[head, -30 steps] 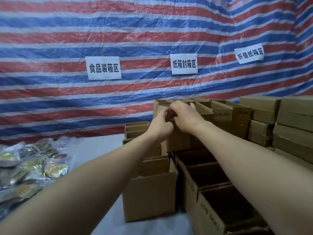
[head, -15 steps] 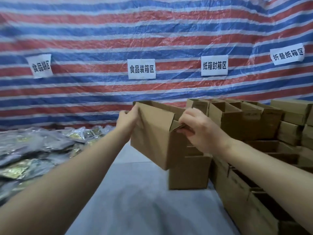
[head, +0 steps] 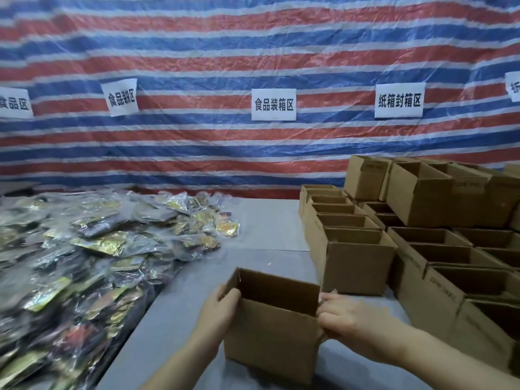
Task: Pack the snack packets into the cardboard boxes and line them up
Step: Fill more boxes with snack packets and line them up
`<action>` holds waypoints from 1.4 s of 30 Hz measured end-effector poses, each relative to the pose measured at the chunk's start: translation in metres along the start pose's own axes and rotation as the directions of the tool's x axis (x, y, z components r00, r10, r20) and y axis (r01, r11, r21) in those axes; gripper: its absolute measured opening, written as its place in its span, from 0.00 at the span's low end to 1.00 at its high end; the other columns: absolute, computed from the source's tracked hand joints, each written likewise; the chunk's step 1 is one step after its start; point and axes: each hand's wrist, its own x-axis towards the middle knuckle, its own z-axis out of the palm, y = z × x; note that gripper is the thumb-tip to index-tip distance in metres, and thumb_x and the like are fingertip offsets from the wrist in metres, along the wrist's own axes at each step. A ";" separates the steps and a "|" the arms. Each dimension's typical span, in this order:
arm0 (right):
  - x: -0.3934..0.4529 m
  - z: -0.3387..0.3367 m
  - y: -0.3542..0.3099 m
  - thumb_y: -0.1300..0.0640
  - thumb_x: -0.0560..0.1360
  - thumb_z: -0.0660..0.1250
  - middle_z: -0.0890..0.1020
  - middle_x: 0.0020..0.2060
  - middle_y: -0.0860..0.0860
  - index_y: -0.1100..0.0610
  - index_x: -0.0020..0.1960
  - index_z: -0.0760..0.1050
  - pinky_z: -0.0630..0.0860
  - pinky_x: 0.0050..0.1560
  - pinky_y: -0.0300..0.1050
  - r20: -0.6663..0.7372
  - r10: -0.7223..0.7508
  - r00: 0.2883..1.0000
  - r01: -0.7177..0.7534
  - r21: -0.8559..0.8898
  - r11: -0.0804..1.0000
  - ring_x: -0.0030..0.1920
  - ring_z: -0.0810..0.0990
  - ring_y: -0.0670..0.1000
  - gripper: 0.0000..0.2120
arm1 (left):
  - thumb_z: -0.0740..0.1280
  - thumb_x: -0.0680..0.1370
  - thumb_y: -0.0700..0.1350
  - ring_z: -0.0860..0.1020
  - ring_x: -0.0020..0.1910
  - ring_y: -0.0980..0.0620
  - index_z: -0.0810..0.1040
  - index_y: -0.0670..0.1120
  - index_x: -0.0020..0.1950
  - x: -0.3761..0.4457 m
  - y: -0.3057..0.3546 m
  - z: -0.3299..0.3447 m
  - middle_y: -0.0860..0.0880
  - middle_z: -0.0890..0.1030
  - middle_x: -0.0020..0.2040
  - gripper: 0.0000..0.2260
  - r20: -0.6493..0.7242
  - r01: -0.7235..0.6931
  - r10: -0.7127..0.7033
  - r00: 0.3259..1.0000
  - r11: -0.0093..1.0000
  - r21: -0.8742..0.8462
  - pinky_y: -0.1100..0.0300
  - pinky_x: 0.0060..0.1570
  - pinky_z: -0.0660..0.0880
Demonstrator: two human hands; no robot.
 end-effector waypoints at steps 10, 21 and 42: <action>0.018 -0.014 -0.019 0.27 0.74 0.55 0.73 0.52 0.34 0.37 0.53 0.69 0.77 0.52 0.42 -0.107 0.591 0.800 -0.488 0.457 0.744 0.54 0.74 0.41 0.17 | 0.66 0.79 0.48 0.75 0.61 0.50 0.63 0.56 0.76 -0.027 0.004 -0.006 0.49 0.72 0.70 0.26 0.124 0.003 0.000 0.992 1.000 -0.024 0.55 0.52 0.74; 0.057 0.013 -0.015 0.33 0.79 0.53 0.79 0.46 0.41 0.42 0.56 0.74 0.75 0.45 0.42 0.299 0.655 0.694 -0.710 0.131 0.692 0.46 0.77 0.42 0.18 | 0.50 0.85 0.45 0.70 0.59 0.54 0.67 0.56 0.70 0.000 0.016 0.001 0.50 0.70 0.66 0.16 0.254 -0.135 0.061 0.965 0.949 0.286 0.63 0.47 0.69; 0.095 -0.010 0.035 0.32 0.79 0.54 0.80 0.42 0.43 0.46 0.48 0.77 0.76 0.44 0.40 0.340 0.665 0.665 -0.747 0.286 0.600 0.43 0.79 0.44 0.21 | 0.60 0.79 0.49 0.76 0.58 0.40 0.70 0.41 0.62 0.122 0.019 -0.085 0.40 0.77 0.60 0.16 -0.138 -0.083 0.307 0.942 0.609 0.789 0.49 0.56 0.74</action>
